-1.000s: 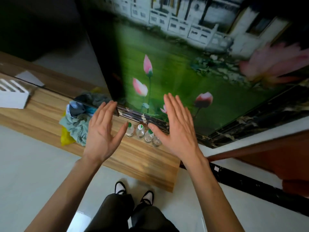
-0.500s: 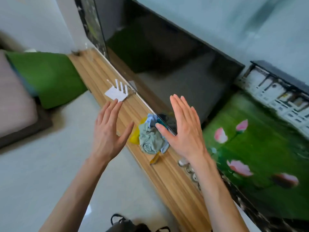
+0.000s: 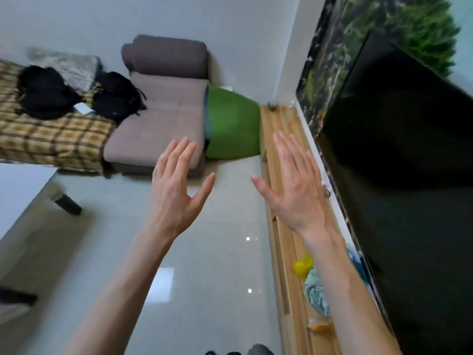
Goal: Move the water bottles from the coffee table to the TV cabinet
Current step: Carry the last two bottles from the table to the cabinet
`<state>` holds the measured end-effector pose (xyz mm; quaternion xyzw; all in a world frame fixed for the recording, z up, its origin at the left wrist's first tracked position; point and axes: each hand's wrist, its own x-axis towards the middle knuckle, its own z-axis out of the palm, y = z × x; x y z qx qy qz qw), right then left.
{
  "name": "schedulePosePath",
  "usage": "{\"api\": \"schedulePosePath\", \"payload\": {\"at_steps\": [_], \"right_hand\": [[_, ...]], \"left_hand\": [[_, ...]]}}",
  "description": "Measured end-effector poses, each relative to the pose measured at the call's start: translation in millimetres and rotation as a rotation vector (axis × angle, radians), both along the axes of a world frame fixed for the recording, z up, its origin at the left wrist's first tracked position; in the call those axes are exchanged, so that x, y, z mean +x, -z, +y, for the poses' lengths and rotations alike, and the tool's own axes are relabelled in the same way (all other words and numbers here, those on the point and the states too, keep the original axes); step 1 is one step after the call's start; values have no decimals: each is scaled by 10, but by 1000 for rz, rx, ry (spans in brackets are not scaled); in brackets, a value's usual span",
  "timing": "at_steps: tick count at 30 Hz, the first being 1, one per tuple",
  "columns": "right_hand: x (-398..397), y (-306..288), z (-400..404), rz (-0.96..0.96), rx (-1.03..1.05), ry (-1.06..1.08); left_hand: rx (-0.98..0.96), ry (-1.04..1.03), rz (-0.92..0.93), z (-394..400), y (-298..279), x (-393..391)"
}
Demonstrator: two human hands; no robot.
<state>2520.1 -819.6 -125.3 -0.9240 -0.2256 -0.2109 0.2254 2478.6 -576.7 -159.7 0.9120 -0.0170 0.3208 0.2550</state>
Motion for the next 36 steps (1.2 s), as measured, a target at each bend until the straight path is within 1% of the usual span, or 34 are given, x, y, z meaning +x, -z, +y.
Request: {"api": "schedulePosePath", "payload": {"at_steps": [7, 11, 16, 22, 27, 31, 36], "right_hand": [[665, 55, 1522, -6, 46, -322], [1102, 147, 2351, -4, 67, -483], [1675, 84, 3268, 33, 60, -679], [2156, -92, 4360, 19, 95, -923], [2160, -176, 5237, 37, 112, -1082], [2000, -176, 5975, 33, 74, -1196], [1715, -102, 6920, 35, 60, -1308]], "left_hand": [[63, -361, 92, 1269, 3, -86], [89, -553, 125, 1900, 40, 15], [40, -734, 134, 2514, -65, 219], [64, -962, 147, 3163, -280, 306], [78, -1135, 159, 3620, -337, 119], [65, -1273, 150, 4022, -306, -111], [33, -1387, 143, 4649, -236, -417]]}}
